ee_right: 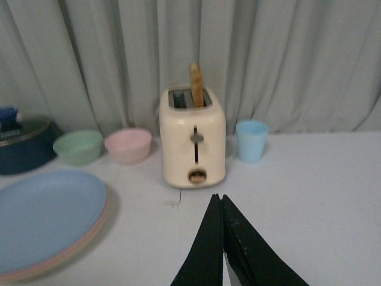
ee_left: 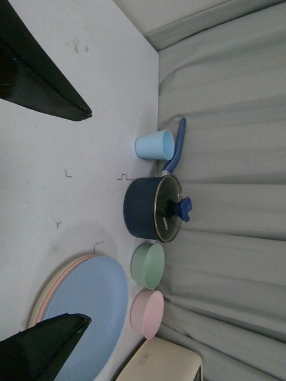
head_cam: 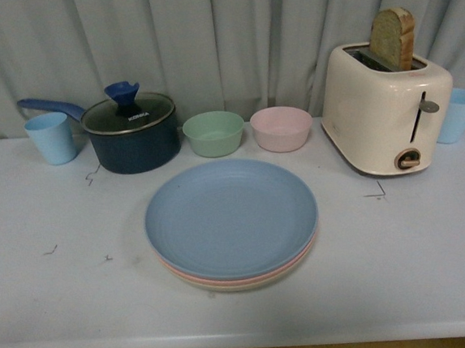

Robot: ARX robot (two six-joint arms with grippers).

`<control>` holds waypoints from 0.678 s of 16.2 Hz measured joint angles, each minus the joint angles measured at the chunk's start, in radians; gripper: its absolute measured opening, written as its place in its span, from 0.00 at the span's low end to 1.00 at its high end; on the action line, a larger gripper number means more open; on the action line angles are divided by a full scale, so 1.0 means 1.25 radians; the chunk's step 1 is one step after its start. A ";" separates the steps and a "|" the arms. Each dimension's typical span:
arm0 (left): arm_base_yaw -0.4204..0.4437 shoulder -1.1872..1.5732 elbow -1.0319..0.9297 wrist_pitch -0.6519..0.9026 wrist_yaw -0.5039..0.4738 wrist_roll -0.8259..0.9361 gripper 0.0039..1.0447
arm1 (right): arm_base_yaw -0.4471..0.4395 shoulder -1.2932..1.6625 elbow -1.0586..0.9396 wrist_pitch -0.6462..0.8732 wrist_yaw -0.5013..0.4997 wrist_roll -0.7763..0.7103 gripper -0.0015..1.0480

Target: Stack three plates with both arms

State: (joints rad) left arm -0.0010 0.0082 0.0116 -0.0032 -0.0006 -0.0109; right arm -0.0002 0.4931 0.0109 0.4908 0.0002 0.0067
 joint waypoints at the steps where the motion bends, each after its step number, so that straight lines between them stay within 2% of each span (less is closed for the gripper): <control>1: 0.000 0.000 0.000 0.000 0.000 0.000 0.94 | 0.000 -0.010 0.000 -0.026 0.000 0.000 0.02; 11: 0.000 0.000 0.000 0.000 0.000 0.000 0.94 | 0.000 -0.198 0.000 -0.196 0.000 0.000 0.02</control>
State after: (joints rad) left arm -0.0010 0.0082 0.0116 -0.0032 -0.0006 -0.0109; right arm -0.0002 0.2459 0.0113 0.2459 0.0002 0.0063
